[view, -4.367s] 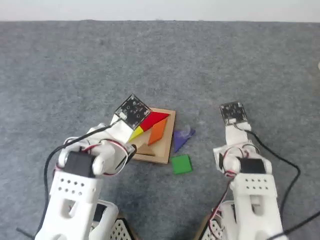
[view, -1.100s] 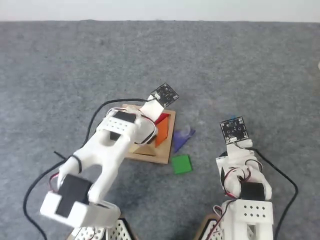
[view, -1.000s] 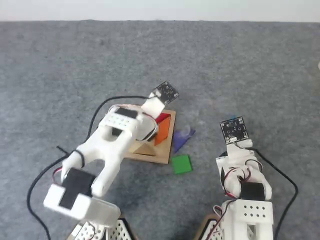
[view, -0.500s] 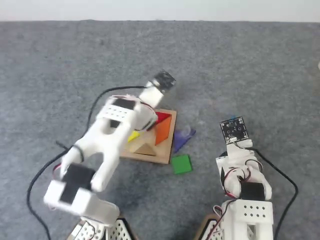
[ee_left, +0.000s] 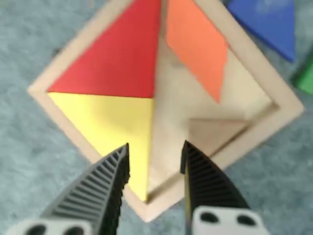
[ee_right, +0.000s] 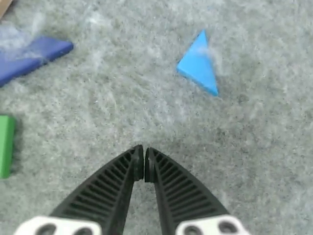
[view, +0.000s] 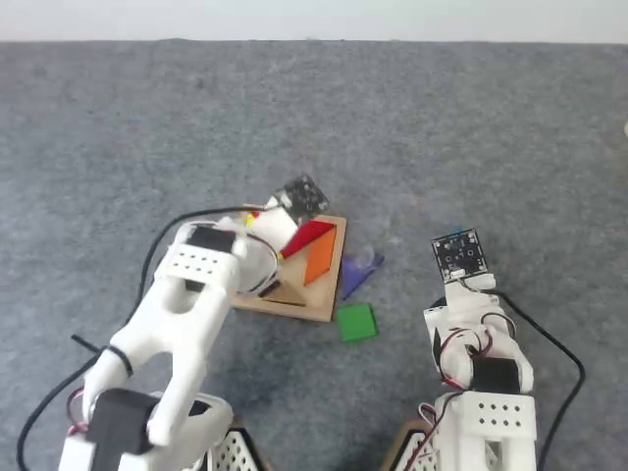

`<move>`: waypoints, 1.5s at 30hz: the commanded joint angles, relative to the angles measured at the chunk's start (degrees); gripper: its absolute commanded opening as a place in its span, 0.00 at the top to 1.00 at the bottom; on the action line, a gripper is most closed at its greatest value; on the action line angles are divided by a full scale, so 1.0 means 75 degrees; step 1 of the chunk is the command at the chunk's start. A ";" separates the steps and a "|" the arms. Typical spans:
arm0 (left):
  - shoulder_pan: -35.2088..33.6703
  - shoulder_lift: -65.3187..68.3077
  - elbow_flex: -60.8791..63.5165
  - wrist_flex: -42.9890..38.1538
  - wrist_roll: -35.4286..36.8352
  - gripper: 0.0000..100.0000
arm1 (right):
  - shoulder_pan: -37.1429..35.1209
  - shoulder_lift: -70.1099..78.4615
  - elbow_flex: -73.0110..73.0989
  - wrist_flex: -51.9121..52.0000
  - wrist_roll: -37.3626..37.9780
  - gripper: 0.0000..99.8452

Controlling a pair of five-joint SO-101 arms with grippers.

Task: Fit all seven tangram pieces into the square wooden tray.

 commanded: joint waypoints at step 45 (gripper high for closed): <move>-0.0610 -0.0692 0.0873 -0.1395 -0.0035 0.83 | -0.0100 -0.0135 -0.0059 0.0041 0.0094 0.99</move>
